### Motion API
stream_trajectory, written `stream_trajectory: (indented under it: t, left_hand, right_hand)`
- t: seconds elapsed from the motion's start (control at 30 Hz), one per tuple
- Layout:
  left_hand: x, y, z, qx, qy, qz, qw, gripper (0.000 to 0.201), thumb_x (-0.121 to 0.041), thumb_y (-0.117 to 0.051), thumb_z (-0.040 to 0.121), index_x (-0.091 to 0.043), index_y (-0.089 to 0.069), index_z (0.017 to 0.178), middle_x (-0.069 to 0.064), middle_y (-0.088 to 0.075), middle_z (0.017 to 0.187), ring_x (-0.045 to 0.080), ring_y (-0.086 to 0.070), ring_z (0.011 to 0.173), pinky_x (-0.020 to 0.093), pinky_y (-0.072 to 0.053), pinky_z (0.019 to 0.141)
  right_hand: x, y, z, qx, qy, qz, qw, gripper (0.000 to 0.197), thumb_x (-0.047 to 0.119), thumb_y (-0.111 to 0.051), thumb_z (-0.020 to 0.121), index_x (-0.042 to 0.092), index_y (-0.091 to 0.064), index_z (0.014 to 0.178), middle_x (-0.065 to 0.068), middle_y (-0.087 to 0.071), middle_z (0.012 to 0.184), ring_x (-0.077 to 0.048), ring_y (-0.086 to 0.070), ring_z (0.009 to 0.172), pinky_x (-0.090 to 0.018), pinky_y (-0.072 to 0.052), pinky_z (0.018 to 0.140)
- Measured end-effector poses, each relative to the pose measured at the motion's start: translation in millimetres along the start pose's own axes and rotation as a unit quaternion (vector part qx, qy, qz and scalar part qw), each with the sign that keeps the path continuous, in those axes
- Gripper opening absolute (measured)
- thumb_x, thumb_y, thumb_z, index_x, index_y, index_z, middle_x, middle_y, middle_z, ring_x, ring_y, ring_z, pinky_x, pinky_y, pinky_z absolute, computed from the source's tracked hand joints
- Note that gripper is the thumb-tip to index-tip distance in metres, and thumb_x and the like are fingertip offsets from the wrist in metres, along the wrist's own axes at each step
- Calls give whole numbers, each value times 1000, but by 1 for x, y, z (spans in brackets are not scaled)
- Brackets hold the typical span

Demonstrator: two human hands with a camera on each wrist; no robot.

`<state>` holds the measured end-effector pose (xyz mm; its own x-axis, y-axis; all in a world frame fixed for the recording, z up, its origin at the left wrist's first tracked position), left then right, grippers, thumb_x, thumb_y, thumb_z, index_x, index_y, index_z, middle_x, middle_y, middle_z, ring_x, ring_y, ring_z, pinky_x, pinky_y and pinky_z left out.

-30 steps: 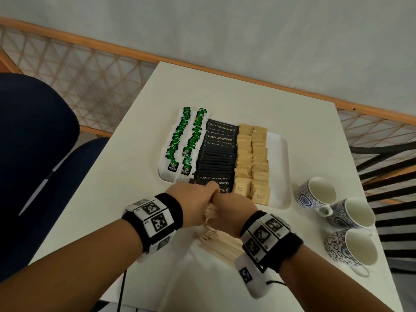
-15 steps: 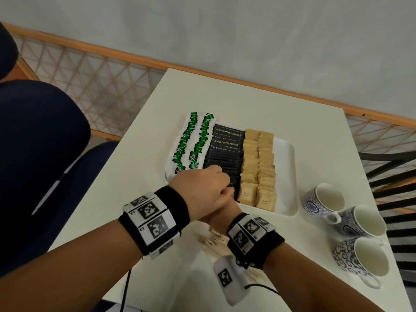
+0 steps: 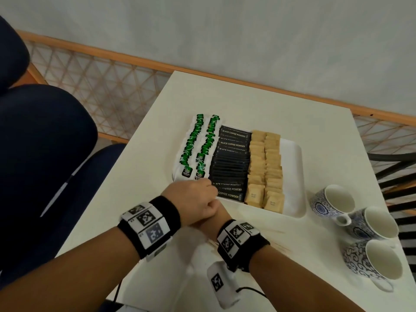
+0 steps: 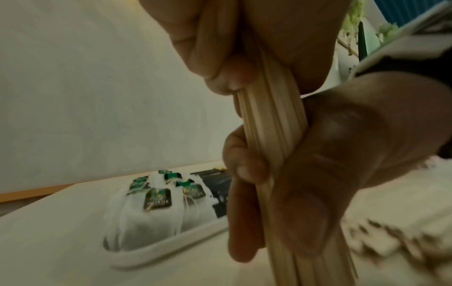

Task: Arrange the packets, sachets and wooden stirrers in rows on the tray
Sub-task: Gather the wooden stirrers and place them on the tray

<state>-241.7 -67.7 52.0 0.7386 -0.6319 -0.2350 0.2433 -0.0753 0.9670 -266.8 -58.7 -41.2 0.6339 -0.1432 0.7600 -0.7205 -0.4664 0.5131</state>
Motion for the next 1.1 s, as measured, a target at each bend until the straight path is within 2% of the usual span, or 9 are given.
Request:
stream_trajectory:
  t: [0.1, 0.23, 0.43, 0.57, 0.63, 0.7, 0.8, 0.93, 1.1]
  left_hand:
    - [25, 29, 13, -64, 80, -91, 991, 35, -35, -55, 85, -21, -41, 57, -4, -44, 64, 15, -47, 59, 26, -37, 54]
    - [55, 47, 38, -146, 174, -296, 928, 35, -26, -69, 79, -16, -49, 52, -10, -46, 49, 6, -42, 49, 14, -37, 50]
    - [29, 5, 93, -50, 206, -383, 899, 36, -49, -59, 85, -14, -65, 80, 2, -60, 64, 8, -52, 49, 24, -44, 47]
    - [10, -24, 113, -27, 282, -603, 745, 68, -62, -75, 60, -17, -60, 109, 5, -66, 98, 17, -65, 85, 36, -56, 74]
    - [-19, -41, 122, 23, 262, -712, 651, 41, -38, -81, 68, -13, -66, 97, 6, -66, 92, 19, -64, 88, 40, -52, 84]
    - [-41, -43, 127, 40, 247, -724, 643, 9, -16, -79, 69, -19, -72, 73, 6, -67, 81, 18, -64, 81, 34, -53, 79]
    - [-38, -48, 136, -9, 277, -724, 632, 16, -20, -74, 78, -16, -64, 67, 4, -63, 70, 21, -64, 75, 28, -53, 66]
    - [-18, -46, 144, -67, 327, -790, 515, 27, -29, -73, 79, -13, -56, 66, 6, -60, 67, 22, -70, 77, 43, -57, 77]
    - [1, -34, 157, -171, 312, -807, 472, 26, -25, -63, 90, -14, -52, 69, 0, -49, 54, 16, -55, 49, 33, -52, 62]
  right_hand:
    - [8, 27, -8, -68, 38, 37, 996, 37, 23, -68, 84, 15, -57, 118, 2, -64, 98, -10, -61, 89, -25, -52, 82]
    - [18, 73, -36, -142, 111, 6, 984, 43, 37, -65, 86, 27, -48, 124, 12, -59, 90, -5, -55, 75, -17, -45, 64]
    - [-25, 118, -46, -158, 54, 4, 986, 22, 35, -60, 88, 30, -48, 106, 12, -56, 77, -4, -53, 62, -18, -44, 54]
    - [-49, 148, -51, -198, 21, 54, 979, 19, 29, -59, 89, 29, -47, 104, 9, -55, 72, -7, -53, 56, -24, -44, 49]
    - [-48, 159, -50, -209, 32, 77, 974, 26, 24, -58, 89, 33, -48, 111, 13, -54, 71, -1, -52, 54, -17, -42, 51]
    - [-43, 164, -45, -211, 55, 105, 970, 42, 20, -58, 88, 48, -41, 114, 17, -55, 64, 2, -52, 50, -20, -45, 53]
    - [-43, 171, -38, -186, 48, 177, 965, 57, 20, -60, 87, 51, -30, 124, 20, -57, 64, -2, -52, 45, -22, -44, 46]
    - [-54, 184, -34, -140, 40, 227, 963, 36, 54, -63, 78, 35, -57, 107, 2, -66, 84, -11, -66, 68, -37, -55, 69]
    - [-98, 181, -18, -165, -85, 618, 764, 62, 63, -29, 94, 14, -55, 122, -14, -64, 111, -25, -66, 82, -43, -52, 82]
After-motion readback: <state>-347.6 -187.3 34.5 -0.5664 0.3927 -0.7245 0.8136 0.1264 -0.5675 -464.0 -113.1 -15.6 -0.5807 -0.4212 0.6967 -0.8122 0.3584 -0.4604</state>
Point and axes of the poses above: each hand's wrist, its own z-axis towards the middle knuckle, its own y-axis out of the back of the hand, x = y × z, the point moved 9 cm from there along z, towards the middle knuckle
